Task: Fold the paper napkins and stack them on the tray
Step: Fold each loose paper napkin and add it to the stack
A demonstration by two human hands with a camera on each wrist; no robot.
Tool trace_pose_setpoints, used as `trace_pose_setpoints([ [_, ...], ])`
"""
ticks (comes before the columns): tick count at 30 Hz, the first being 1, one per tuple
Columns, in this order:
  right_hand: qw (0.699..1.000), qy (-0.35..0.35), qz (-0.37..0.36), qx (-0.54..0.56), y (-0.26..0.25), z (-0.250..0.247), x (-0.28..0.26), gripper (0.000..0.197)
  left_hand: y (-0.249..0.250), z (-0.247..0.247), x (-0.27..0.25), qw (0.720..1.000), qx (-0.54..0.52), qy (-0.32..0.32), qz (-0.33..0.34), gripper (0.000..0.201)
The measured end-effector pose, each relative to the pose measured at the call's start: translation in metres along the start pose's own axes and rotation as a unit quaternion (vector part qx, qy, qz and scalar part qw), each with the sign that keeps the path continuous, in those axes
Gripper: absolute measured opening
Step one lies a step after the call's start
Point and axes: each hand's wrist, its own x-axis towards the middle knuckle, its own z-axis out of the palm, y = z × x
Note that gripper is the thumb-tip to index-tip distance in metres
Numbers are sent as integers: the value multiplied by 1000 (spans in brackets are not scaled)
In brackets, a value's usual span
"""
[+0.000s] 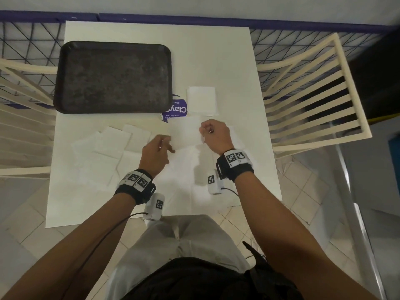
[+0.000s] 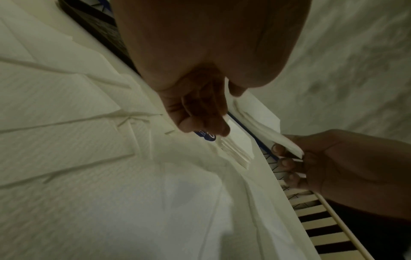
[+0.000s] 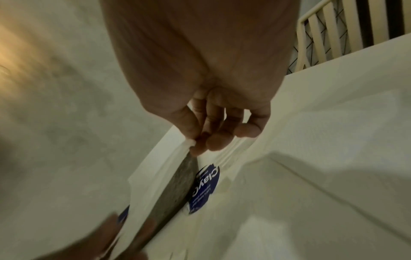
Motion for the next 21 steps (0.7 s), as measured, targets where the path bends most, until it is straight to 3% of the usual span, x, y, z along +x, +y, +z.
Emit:
trace_pose_setpoints([
  [6,998,57,16,-34,-10,-25,71,14,-19,14,-1,991,43,-113,-50,18],
  [12,994,76,50,-60,-10,-26,121,16,-28,24,-1,986,49,-133,-89,16],
  [21,991,72,66,-89,1,-19,142,16,-37,28,5,982,55,-126,-128,18],
])
